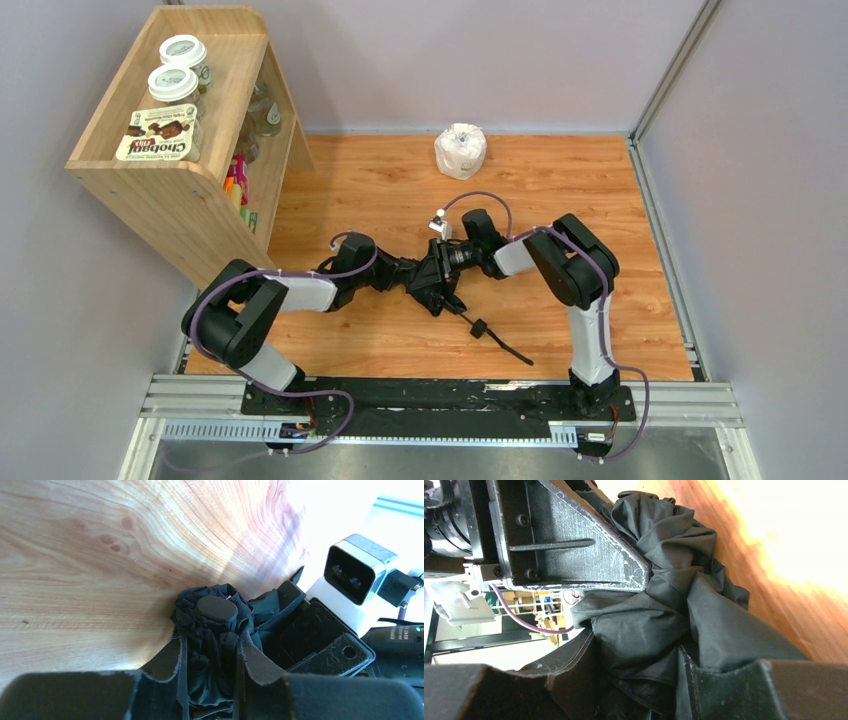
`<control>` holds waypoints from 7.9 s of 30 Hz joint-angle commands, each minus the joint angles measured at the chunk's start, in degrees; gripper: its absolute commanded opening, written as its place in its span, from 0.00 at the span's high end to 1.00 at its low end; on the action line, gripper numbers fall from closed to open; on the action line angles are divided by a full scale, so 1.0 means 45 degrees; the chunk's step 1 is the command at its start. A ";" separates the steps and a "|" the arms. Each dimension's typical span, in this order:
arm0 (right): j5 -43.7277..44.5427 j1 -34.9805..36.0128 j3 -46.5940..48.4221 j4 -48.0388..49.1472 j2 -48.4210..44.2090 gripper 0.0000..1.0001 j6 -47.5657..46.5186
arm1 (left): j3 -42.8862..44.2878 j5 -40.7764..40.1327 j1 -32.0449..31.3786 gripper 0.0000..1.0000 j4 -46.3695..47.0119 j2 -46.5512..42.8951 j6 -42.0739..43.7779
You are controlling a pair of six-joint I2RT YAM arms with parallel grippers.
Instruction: Put away the umbrella
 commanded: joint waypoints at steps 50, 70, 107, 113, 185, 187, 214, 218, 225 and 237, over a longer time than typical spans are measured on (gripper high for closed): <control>0.4472 0.2002 -0.4071 0.0860 -0.0763 1.00 -0.1873 | -0.0439 -0.2199 -0.0611 0.21 -0.5816 -0.5018 0.1866; 0.0018 0.1198 -0.1532 0.2229 0.1681 1.00 0.1451 | -0.1280 -0.1903 -0.0923 0.23 -0.0890 0.0489 0.0848; 1.5991 0.4537 0.4719 -1.3065 -0.3399 0.07 -0.5465 | -0.0949 -0.1416 -0.1509 0.85 -0.0791 0.2579 0.0712; 1.6774 0.4773 0.2847 -1.1386 -0.3046 0.46 -0.4859 | -0.1222 -0.1397 -0.1549 0.85 -0.0693 0.2170 0.0536; 0.7571 0.2447 -0.0480 -0.7668 -0.3277 0.88 -0.5717 | 0.0967 -0.1534 0.0054 0.92 -0.7530 0.2268 0.0633; 0.8544 0.2662 0.0378 -0.8625 -0.3726 0.78 -0.5717 | 0.0790 -0.1572 -0.0044 0.94 -0.7471 0.2014 0.0614; 2.1775 0.7976 0.2004 -0.7556 -0.1953 0.30 -0.9078 | 0.0789 -0.0968 -0.0376 1.00 -0.8076 0.0626 0.0048; 2.1092 0.7995 0.1732 -0.7946 -0.1580 0.59 -0.8122 | 0.0809 -0.1025 -0.0494 1.00 -0.8134 0.0490 0.0145; 1.8575 0.7507 -0.0259 -0.8083 -0.1892 1.00 -0.6403 | 0.0848 -0.1143 -0.0553 1.00 -0.8018 0.0139 0.0632; 0.9573 0.4834 -0.2995 -0.4726 -0.2108 1.00 -0.4449 | 0.1356 -0.2882 -0.0436 0.22 -0.7842 -0.2672 0.2528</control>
